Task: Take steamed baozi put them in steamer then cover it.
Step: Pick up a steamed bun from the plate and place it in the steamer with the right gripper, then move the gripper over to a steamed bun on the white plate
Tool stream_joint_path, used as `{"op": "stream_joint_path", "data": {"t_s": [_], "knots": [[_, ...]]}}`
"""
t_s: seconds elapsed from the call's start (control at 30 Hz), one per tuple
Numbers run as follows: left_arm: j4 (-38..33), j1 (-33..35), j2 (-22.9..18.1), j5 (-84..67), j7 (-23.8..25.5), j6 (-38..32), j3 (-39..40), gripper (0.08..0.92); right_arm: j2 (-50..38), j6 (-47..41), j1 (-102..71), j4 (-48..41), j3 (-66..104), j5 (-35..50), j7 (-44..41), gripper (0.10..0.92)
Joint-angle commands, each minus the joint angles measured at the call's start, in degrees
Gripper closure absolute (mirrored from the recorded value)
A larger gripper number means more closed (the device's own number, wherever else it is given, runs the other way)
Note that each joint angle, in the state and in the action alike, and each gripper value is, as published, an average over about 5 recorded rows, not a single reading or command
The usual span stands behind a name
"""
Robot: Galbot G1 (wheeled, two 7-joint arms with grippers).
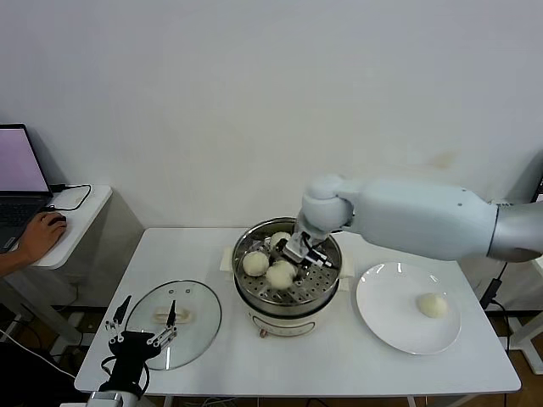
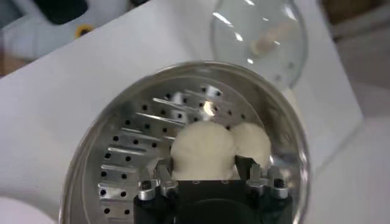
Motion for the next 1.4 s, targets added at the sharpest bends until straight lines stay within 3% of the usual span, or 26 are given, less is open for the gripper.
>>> {"op": "stream_joint_path", "data": {"t_s": [0.03, 0.13, 0.37, 0.47, 0.8, 0.97, 1.2, 1.4], "knots": [[0.1, 0.0, -0.1, 0.0, 0.0, 0.0, 0.1, 0.177, 2.0, 4.9, -0.5, -0.3, -1.5, -5.6, -1.1, 0.376], [0.1, 0.0, -0.1, 0.0, 0.0, -0.1, 0.1, 0.177, 1.7, 5.1, -0.9, -0.1, -1.3, -5.5, -0.7, 0.356], [0.2, -0.1, -0.1, 0.0, 0.0, -0.1, 0.1, 0.177, -0.6, 5.6, 1.1, 1.3, -0.2, -3.2, -0.4, 0.217], [0.2, -0.3, 0.1, 0.0, 0.0, 0.0, 0.1, 0.177, -3.4, 3.7, 3.2, 2.5, 1.4, -0.7, -0.8, 0.204], [0.5, -0.8, 1.5, -0.2, 0.1, 0.0, 0.8, 0.177, -22.3, -26.9, 8.5, 10.4, 4.7, 10.2, -0.6, 0.203], [0.6, -1.2, 2.1, -0.1, 0.1, 0.0, 1.8, 0.177, -34.2, -35.0, 4.5, 14.3, 7.4, 10.0, 1.8, 0.203], [0.8, -1.7, 3.2, -0.1, 0.1, 0.0, 2.7, 0.177, -45.3, -29.1, -10.7, 12.1, 17.3, 1.3, 0.5, 0.203], [1.0, -1.7, 3.3, 0.2, 0.1, 0.0, 3.1, 0.177, -46.6, -20.5, -35.8, 3.6, 40.1, -6.3, -3.0, 0.202]]}}
